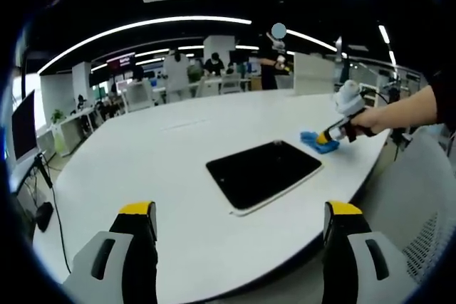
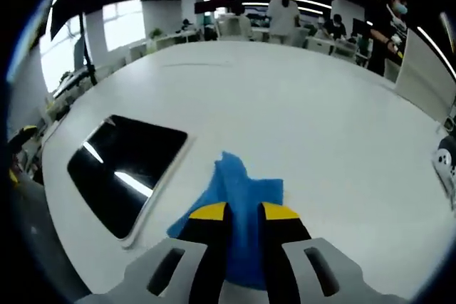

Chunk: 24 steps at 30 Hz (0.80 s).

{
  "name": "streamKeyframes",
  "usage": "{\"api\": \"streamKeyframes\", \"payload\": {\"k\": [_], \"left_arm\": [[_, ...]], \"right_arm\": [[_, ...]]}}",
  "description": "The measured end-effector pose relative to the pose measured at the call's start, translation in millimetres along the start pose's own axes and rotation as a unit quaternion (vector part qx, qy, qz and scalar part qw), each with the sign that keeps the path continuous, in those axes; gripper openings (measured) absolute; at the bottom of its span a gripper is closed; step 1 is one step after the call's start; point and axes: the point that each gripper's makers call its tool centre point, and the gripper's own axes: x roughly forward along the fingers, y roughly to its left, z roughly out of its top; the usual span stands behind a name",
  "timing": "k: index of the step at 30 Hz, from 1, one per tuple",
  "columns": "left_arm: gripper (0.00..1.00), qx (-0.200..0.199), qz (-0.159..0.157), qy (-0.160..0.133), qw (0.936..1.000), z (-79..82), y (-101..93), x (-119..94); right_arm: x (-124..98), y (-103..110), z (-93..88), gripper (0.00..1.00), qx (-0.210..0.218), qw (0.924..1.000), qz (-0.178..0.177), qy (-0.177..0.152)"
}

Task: Wipe the mirror surface with the cleaning cloth until all visible marks leave the cleaned area.

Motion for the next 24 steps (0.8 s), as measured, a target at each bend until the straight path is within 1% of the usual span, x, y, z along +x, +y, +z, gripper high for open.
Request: {"api": "streamKeyframes", "payload": {"k": [1, 3, 4, 6, 8, 10, 11, 15, 19, 21, 24], "left_arm": [[0.97, 0.0, 0.0, 0.0, 1.0, 0.1, 0.0, 0], [0.97, -0.001, -0.001, 0.0, 1.0, -0.3, -0.5, 0], [0.96, -0.002, -0.002, 0.003, 1.0, -1.1, -0.6, 0], [0.96, -0.002, -0.003, 0.003, 1.0, -1.1, -0.9, 0], [0.96, -0.003, -0.005, 0.003, 1.0, -0.9, -1.7, 0], [0.96, -0.002, -0.005, 0.002, 1.0, -0.8, -1.9, 0], [0.96, -0.003, -0.006, 0.002, 1.0, -0.8, -2.3, 0], [0.96, -0.001, -0.015, 0.007, 0.9999, -2.2, -5.6, 0], [0.96, -0.001, -0.011, 0.005, 0.9999, -1.5, -4.6, 0], [0.96, -0.002, -0.01, 0.009, 0.9999, -2.8, -4.4, 0], [0.96, -0.002, -0.01, 0.008, 0.9999, -2.5, -4.5, 0]], "right_arm": [[0, 0, 0.2, 0.03, 0.001, 1.0, -0.002, 0.0], [0, 2, 0.0, 0.01, 0.034, 0.9994, 0.002, 0.006], [0, -1, 1.0, 0.01, 0.035, 0.9993, 0.001, 0.01], [0, -2, 2.1, 0.0, 0.038, 0.9992, 0.001, 0.015], [-3, -3, 10.8, 0.0, 0.034, 0.9993, -0.016, 0.007], [-2, 2, 23.6, 0.0, 0.069, 0.9976, -0.007, -0.011], [-2, 7, 32.7, 0.0, 0.072, 0.9972, -0.001, -0.019], [4, 27, 57.0, 0.0, 0.055, 0.9981, 0.014, -0.024], [13, 44, 69.5, 0.0, 0.055, 0.9979, 0.025, -0.024], [20, 54, 70.6, 0.0, 0.037, 0.9988, 0.026, -0.018], [31, 65, 67.1, 0.0, 0.027, 0.9992, 0.028, -0.003]]}}
